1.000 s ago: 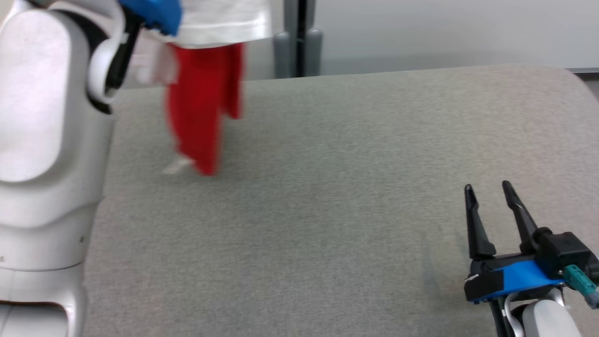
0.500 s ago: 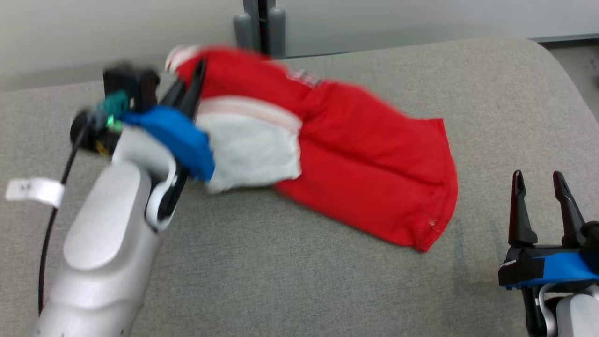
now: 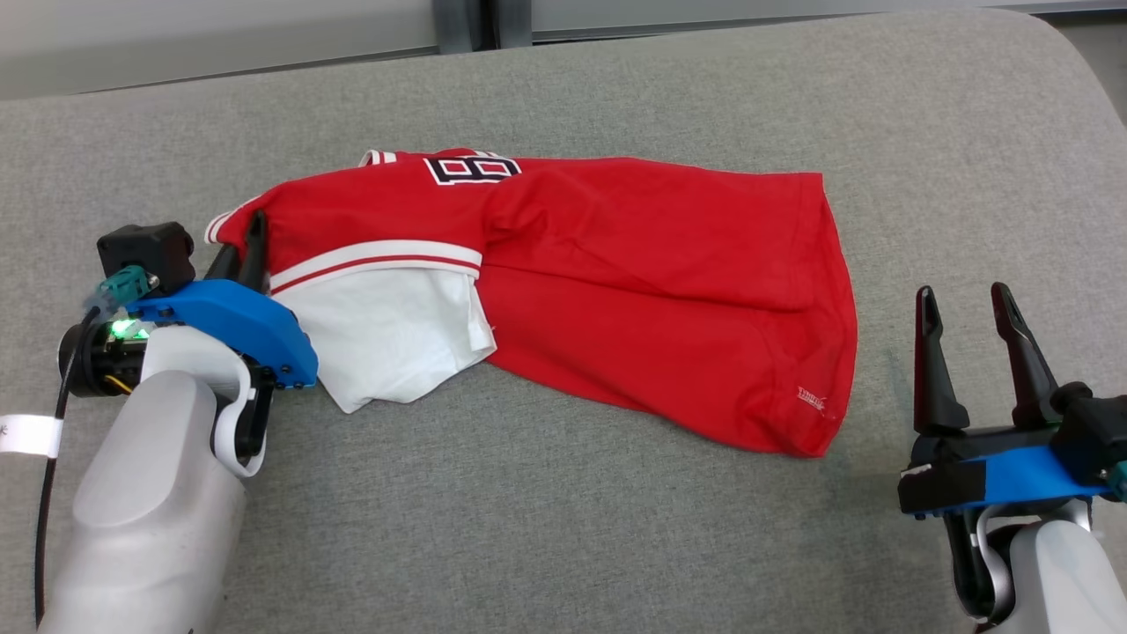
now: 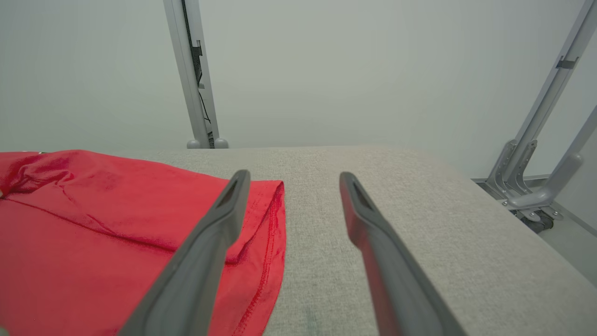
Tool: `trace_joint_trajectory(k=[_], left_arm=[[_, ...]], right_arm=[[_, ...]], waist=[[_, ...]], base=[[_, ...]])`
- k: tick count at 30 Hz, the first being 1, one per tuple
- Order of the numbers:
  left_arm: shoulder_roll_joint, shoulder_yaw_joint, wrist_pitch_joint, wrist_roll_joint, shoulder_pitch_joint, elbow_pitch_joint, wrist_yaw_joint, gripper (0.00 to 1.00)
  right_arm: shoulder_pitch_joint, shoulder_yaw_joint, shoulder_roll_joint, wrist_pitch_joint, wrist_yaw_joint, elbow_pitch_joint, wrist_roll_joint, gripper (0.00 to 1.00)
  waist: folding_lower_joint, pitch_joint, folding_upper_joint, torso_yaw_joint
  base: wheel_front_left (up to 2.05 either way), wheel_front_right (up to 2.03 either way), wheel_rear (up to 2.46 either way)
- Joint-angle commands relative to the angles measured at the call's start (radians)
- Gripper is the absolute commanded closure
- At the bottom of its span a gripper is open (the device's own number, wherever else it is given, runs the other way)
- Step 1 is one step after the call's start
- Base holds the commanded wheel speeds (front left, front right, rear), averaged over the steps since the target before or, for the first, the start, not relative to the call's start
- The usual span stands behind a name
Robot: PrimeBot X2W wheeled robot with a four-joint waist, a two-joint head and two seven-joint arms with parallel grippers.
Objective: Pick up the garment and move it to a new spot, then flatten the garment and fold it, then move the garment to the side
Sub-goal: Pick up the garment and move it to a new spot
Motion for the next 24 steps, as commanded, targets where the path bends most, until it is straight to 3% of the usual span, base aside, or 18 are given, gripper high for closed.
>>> trace_joint_trajectory(k=[1, 13, 24], left_arm=[[-0.001, 0.004, -0.036, -0.005, -0.022, 0.013, -0.003, 0.00], [-0.042, -0.024, -0.190, 0.006, 0.084, -0.004, -0.038, 0.00], [-0.123, 0.036, -0.204, 0.073, 0.396, -0.245, 0.024, 0.00]], right_arm=[[-0.018, 0.008, -0.002, -0.001, 0.000, -0.002, 0.002, 0.00], [0.014, 0.003, -0.002, -0.001, 0.000, -0.005, -0.034, 0.00], [0.103, 0.006, -0.002, -0.001, 0.000, 0.016, -0.040, 0.00]], waist=[[-0.0001, 0.001, 0.0000, 0.004], [-0.0001, -0.081, 0.0000, 0.066], [-0.0001, -0.201, 0.0000, 0.135]], base=[[0.00, 0.00, 0.00], [0.00, 0.00, 0.00], [0.00, 0.00, 0.00]])
